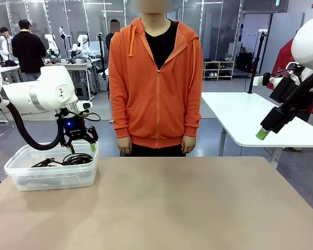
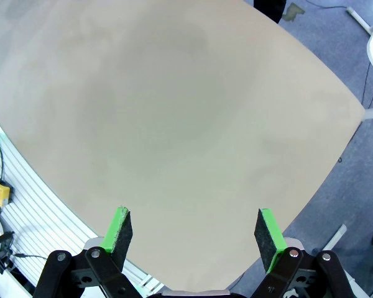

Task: Organize and store the cables.
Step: Place the USB Extension Cable into the Organizing box.

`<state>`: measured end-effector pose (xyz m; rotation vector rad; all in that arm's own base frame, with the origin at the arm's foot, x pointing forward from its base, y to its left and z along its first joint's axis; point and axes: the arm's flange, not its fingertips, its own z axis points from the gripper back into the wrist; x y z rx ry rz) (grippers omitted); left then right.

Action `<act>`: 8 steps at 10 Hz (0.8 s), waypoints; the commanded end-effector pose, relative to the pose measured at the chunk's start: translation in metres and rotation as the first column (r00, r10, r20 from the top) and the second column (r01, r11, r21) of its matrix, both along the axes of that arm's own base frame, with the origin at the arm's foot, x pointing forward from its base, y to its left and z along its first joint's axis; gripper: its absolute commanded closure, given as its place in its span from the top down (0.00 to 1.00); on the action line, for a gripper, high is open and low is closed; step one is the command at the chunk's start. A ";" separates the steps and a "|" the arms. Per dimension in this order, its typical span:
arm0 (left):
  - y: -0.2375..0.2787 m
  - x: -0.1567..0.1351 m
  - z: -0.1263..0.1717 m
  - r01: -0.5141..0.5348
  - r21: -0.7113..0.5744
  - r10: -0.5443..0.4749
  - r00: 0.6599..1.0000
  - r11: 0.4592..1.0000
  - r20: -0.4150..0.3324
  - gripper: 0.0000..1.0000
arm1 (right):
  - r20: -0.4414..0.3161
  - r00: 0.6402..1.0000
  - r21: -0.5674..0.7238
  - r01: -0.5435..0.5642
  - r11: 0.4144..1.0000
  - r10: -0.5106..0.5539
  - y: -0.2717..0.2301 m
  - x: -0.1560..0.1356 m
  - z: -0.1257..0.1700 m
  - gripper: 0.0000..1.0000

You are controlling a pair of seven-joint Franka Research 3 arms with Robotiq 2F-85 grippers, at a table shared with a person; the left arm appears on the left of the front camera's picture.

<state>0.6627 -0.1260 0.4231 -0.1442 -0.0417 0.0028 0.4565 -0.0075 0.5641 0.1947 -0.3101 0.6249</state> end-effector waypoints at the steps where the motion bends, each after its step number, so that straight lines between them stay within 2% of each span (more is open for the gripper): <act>1: 0.000 0.004 0.001 -0.005 -0.009 0.005 1.000 1.000 0.004 0.93 | -0.002 1.000 -0.008 0.003 1.000 -0.003 0.000 0.000 0.000 1.00; 8: 0.000 0.004 0.001 -0.005 -0.009 0.005 1.000 1.000 0.004 0.93 | -0.002 1.000 -0.008 0.003 1.000 -0.003 0.000 0.000 0.000 1.00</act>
